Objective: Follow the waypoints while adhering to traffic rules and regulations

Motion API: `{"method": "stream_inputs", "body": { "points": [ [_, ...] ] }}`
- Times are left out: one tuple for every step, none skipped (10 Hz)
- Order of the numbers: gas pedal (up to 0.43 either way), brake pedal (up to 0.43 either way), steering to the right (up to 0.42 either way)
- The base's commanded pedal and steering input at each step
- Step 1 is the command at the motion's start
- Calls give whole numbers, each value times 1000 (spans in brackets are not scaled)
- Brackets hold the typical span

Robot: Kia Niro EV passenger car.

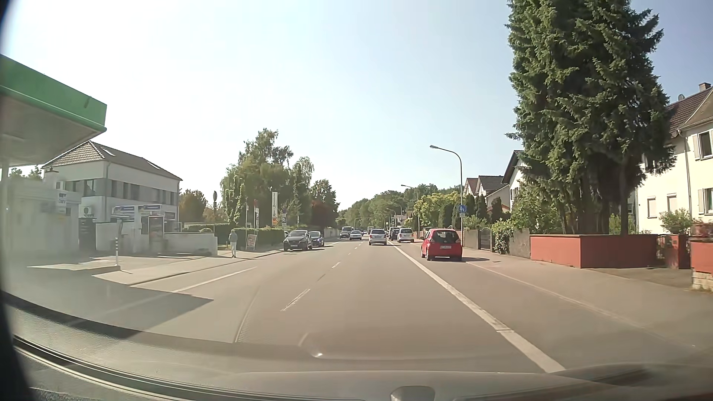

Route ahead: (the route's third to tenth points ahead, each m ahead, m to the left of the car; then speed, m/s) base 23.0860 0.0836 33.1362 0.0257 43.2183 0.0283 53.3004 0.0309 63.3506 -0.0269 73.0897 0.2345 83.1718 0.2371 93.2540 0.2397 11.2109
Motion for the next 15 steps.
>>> {"method": "stream_inputs", "body": {
  "points": [
    [47,30,2],
    [47,30,3],
    [47,30,2],
    [47,30,1],
    [47,30,2],
    [47,24,1],
    [47,30,0],
    [47,30,-2],
    [47,30,-5],
    [47,30,-5],
    [47,30,-5],
    [47,30,-5],
    [47,30,-5],
    [47,30,-4],
    [47,30,-3]
  ]
}}
